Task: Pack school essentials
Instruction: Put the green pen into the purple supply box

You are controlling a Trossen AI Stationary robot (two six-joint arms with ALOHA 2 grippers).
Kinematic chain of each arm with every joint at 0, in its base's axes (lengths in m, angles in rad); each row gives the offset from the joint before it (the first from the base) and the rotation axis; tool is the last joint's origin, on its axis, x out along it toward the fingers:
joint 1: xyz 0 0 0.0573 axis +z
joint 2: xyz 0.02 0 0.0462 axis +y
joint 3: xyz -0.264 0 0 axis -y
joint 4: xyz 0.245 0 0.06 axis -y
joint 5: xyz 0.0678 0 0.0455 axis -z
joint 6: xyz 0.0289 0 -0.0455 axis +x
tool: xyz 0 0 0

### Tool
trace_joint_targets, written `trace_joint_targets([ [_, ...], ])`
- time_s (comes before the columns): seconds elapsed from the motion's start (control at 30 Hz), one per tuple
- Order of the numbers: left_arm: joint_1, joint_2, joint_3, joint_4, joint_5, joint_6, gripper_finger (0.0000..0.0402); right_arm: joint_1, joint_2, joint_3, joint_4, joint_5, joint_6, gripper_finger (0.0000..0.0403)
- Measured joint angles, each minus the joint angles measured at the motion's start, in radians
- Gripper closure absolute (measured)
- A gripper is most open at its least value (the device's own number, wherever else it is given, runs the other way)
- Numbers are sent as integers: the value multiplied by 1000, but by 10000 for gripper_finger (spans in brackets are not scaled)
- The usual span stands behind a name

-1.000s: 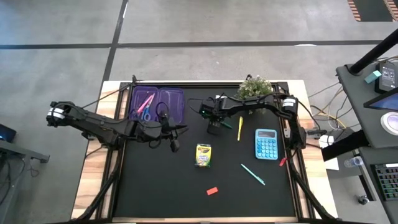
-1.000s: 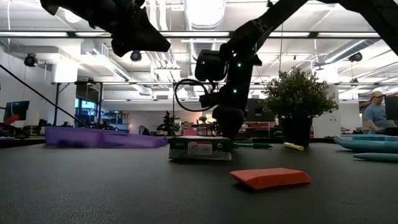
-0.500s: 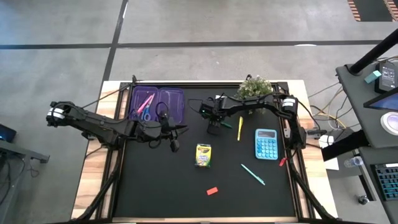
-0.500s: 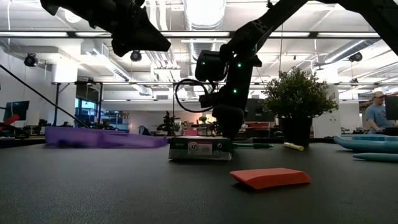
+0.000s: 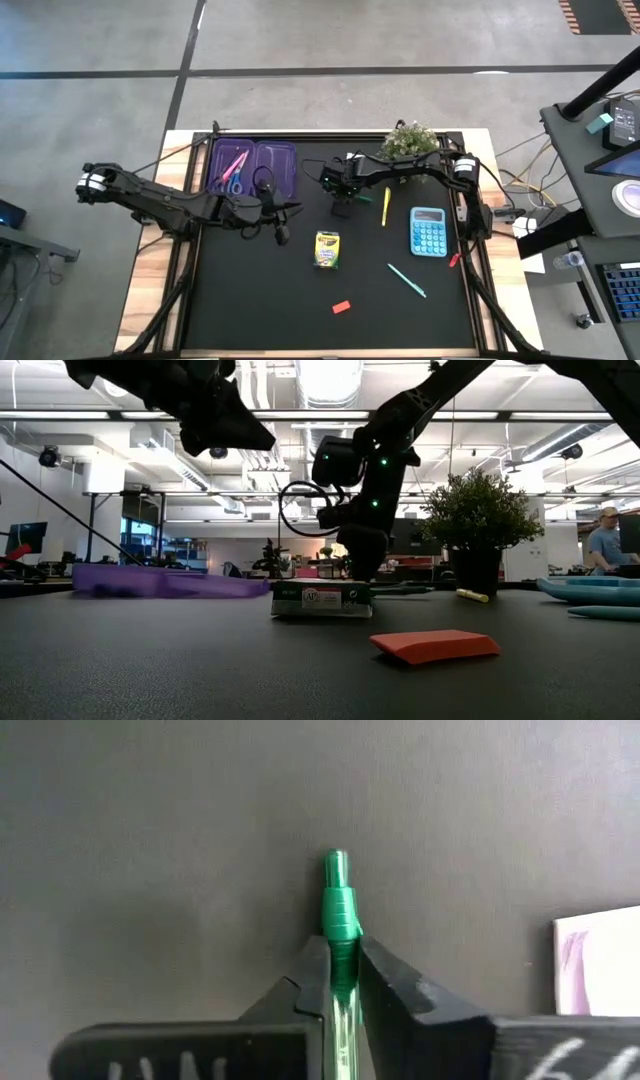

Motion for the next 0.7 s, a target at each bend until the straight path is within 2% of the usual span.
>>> trace_joint_targets([
  [0.37,0,18,0,26,-12,6,351,44,-120,-4,1,24,-18,380],
  [0.7,0,20,0,53,-13,6,351,83,-335,-58,-14,33,-32,380],
])
